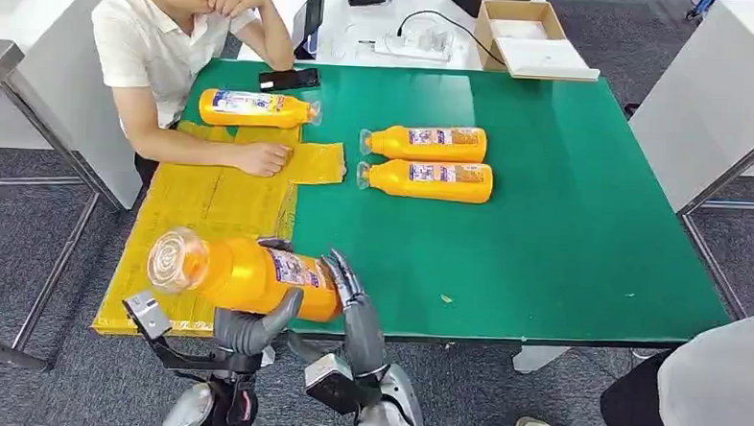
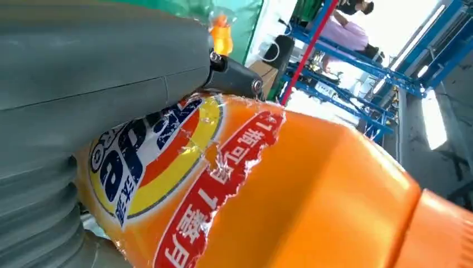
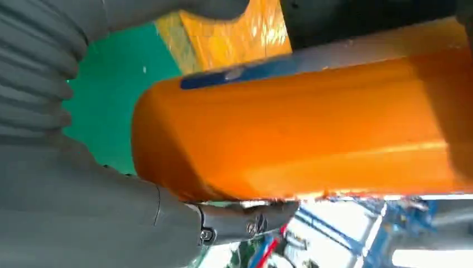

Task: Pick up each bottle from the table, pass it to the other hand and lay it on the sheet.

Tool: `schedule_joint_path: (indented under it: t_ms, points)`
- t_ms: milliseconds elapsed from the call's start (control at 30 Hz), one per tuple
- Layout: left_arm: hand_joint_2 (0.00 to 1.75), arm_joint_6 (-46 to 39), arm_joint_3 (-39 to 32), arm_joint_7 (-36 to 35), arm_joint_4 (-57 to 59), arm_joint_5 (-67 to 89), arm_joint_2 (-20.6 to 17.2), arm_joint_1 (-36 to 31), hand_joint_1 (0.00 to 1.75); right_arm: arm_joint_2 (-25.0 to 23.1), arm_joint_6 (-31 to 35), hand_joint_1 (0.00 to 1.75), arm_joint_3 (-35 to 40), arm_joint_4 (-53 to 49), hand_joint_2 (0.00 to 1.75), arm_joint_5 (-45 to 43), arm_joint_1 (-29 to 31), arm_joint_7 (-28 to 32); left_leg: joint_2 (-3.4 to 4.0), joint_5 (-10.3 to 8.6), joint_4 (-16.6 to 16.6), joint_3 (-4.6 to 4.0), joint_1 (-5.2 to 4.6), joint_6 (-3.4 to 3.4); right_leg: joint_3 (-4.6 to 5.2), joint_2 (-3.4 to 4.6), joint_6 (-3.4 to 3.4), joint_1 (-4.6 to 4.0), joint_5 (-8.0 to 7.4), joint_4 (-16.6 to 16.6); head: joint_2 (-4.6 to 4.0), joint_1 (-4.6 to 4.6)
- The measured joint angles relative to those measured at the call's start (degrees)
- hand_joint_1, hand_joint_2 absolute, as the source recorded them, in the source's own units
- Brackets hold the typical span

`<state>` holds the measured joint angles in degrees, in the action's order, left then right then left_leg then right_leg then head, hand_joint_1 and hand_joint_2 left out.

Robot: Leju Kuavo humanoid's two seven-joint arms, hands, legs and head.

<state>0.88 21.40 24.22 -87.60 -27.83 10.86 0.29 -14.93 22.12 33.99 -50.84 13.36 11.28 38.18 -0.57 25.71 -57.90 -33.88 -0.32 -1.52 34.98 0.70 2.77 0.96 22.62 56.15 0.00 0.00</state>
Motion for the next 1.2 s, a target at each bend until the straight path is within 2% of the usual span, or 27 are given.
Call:
schedule_joint_path:
  t_ms: [367,500,767,933,1033,1200]
  points:
    - [1.75,-4.5,-2.7,-1.6,-0.9,7.2,-1.2,0.3,1.75,1.1,-5.1,0.00,-0.1,0.2,0.00,-2.8,-2.0,0.0,0.00,0.00,0.0,0.01,0.00,0.00,0.00,0.00,0.00,0.00,0.00,0.0,-0.02,0.00]
    - [1.75,-12.8,-5.8,-4.9,-0.1,16.1,-3.2,-0.5,1.75,2.1,-2.7,0.00,-2.6,-1.7,0.00,-5.0,-4.7,0.0,0.00,0.00,0.0,0.00,0.01,0.00,0.02,0.00,-0.01,-0.01,0.00,0.0,0.00,0.00]
    - [1.75,-24.5,-12.6,-4.7,2.8,44.0,-8.0,-2.0,1.75,4.0,2.0,0.00,-9.7,-9.7,0.00,-6.4,-12.6,-0.1,0.00,0.00,0.0,-0.03,0.01,0.01,0.04,0.00,-0.02,0.00,0.02,0.0,0.00,0.00]
    - [1.75,-25.7,-15.0,-5.3,4.5,47.7,-9.2,-2.9,1.75,3.9,2.1,0.00,-12.8,-12.0,0.00,-7.0,-14.3,-0.2,0.01,0.00,0.0,-0.02,0.00,0.00,0.03,0.00,-0.02,0.01,0.02,0.0,0.00,0.00]
    - [1.75,-25.5,-15.2,-8.4,6.6,53.4,-10.0,-4.4,1.75,3.7,1.3,0.00,-13.9,-12.5,0.00,-7.9,-14.7,-0.2,-0.03,-0.02,0.0,-0.01,0.00,0.00,0.02,-0.01,-0.02,0.00,0.01,0.0,0.00,0.02]
    - [1.75,-25.5,-13.7,-14.3,17.6,70.7,-11.3,-11.3,1.75,2.8,-2.4,0.00,-14.3,-12.4,0.00,-8.7,-14.6,-0.3,-0.02,-0.05,0.0,0.01,0.01,0.02,-0.01,-0.01,-0.02,0.00,-0.01,0.0,0.00,0.02]
